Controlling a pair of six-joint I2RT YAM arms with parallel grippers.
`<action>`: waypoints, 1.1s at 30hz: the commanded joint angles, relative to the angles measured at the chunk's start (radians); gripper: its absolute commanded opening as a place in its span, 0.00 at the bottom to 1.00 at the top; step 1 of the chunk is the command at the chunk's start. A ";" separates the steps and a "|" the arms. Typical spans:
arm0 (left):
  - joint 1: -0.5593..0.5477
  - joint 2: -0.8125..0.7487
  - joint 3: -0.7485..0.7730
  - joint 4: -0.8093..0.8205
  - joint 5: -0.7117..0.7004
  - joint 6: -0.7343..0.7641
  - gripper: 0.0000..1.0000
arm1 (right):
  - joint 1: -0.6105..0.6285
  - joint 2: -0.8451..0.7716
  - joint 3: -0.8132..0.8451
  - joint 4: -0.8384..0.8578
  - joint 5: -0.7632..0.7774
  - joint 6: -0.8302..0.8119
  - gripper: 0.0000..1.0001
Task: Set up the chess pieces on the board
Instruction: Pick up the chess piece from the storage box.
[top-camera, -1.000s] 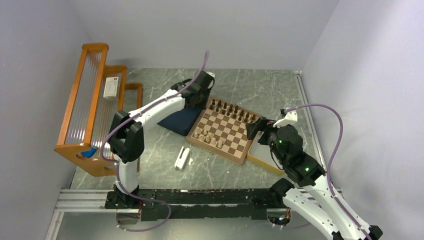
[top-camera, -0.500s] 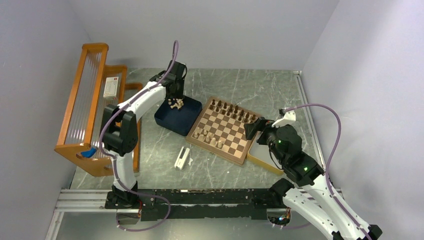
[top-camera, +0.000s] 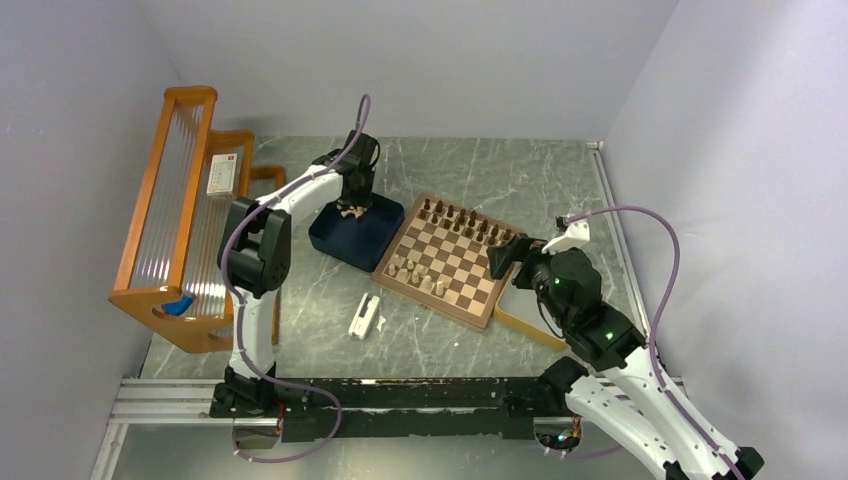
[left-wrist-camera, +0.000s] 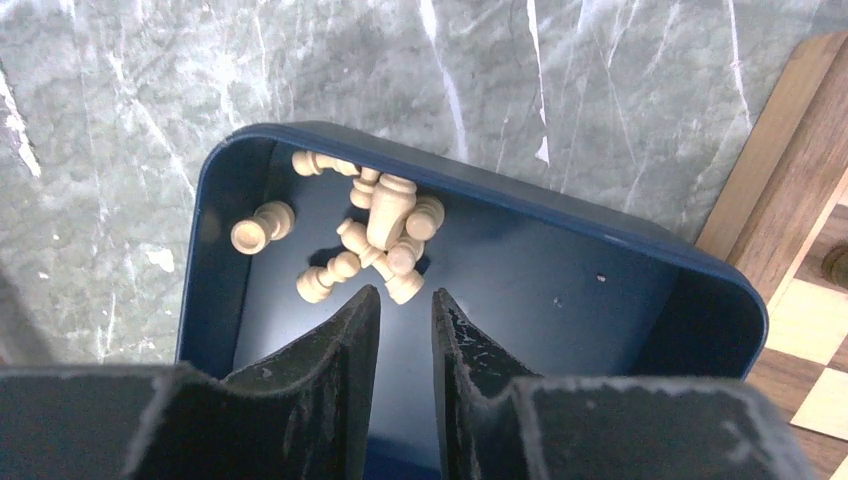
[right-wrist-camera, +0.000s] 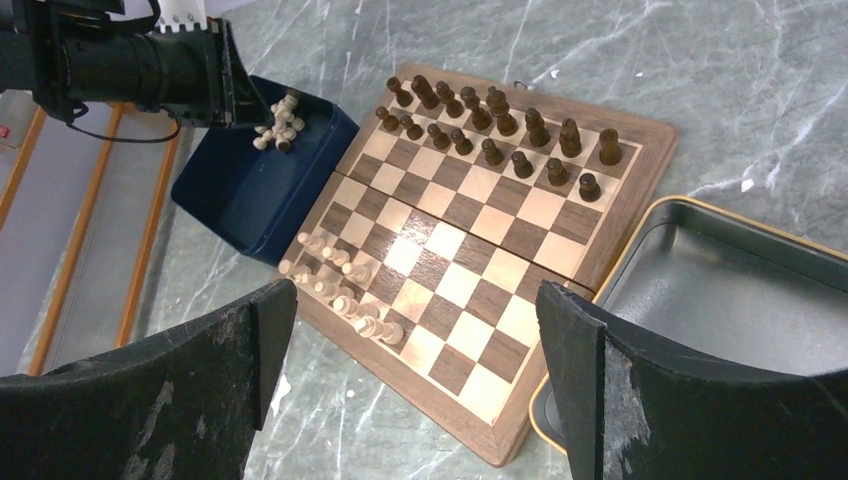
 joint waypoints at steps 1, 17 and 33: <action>0.020 0.033 0.063 0.032 0.001 0.023 0.31 | 0.003 0.003 0.004 0.019 0.012 -0.006 0.95; 0.029 0.077 0.060 0.043 0.039 0.034 0.29 | 0.004 0.013 0.001 0.018 0.010 0.001 0.95; 0.029 0.103 0.076 0.041 0.042 0.037 0.24 | 0.004 0.007 -0.001 0.012 0.032 -0.011 0.95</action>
